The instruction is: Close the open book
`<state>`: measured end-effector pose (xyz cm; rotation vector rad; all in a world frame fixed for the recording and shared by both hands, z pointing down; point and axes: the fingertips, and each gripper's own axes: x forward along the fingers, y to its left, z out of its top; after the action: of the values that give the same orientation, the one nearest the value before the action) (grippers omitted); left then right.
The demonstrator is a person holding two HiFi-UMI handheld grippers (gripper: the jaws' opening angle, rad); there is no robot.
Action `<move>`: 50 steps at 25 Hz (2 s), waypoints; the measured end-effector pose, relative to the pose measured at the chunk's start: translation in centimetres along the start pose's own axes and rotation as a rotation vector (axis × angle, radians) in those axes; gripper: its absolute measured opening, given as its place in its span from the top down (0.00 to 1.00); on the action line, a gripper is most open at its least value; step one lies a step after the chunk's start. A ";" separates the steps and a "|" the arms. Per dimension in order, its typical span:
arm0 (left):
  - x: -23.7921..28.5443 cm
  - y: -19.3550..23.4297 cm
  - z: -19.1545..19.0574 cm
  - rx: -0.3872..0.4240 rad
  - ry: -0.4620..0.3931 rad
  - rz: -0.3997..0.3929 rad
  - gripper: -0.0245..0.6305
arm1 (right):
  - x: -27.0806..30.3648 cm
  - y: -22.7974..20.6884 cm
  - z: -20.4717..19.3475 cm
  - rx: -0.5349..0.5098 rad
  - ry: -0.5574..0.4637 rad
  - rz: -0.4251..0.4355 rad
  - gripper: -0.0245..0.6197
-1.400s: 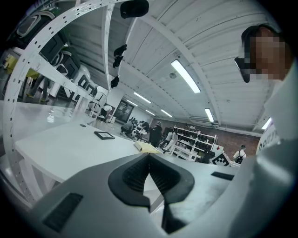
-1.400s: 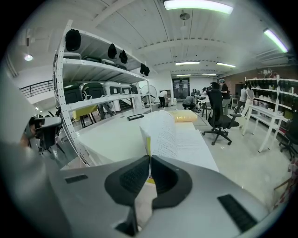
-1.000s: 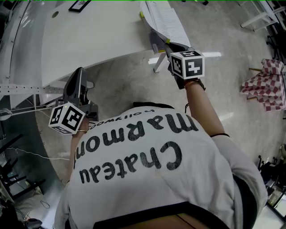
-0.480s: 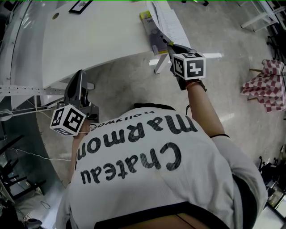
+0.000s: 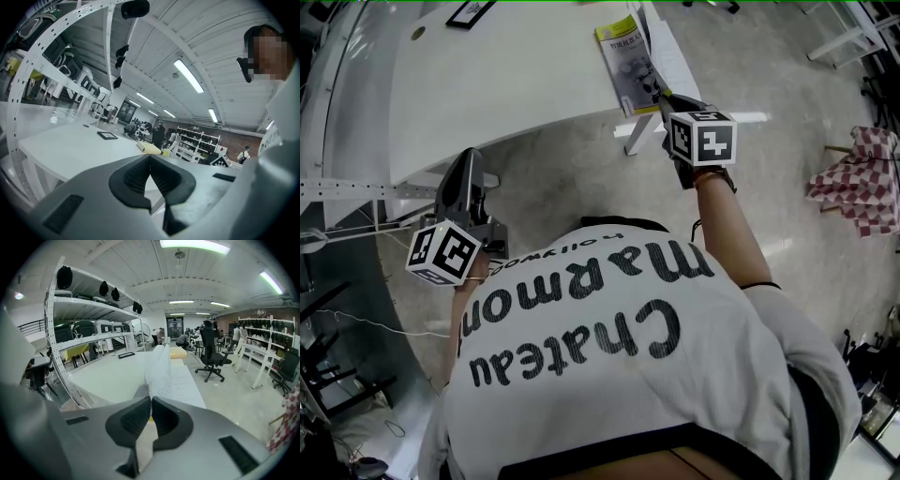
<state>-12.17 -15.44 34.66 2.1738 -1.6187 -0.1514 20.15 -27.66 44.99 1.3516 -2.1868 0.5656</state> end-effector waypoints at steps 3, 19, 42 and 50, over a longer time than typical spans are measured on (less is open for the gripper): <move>0.1 -0.1 0.0 -0.002 0.000 0.002 0.93 | 0.0 -0.3 -0.1 -0.001 0.003 -0.006 0.91; 0.5 0.1 -0.3 -0.008 0.008 -0.002 0.93 | 0.2 -1.7 -0.8 0.020 0.015 -0.047 0.91; -0.5 0.6 -0.1 0.001 0.004 0.022 0.93 | 0.6 -3.8 -1.8 0.039 0.024 -0.102 0.91; -0.7 0.7 -0.2 0.001 0.001 0.033 0.93 | 0.8 -4.4 -2.2 0.054 0.032 -0.107 0.91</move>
<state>-12.92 -14.94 34.97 2.1455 -1.6534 -0.1394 24.24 -28.78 47.61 1.4678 -2.0726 0.6054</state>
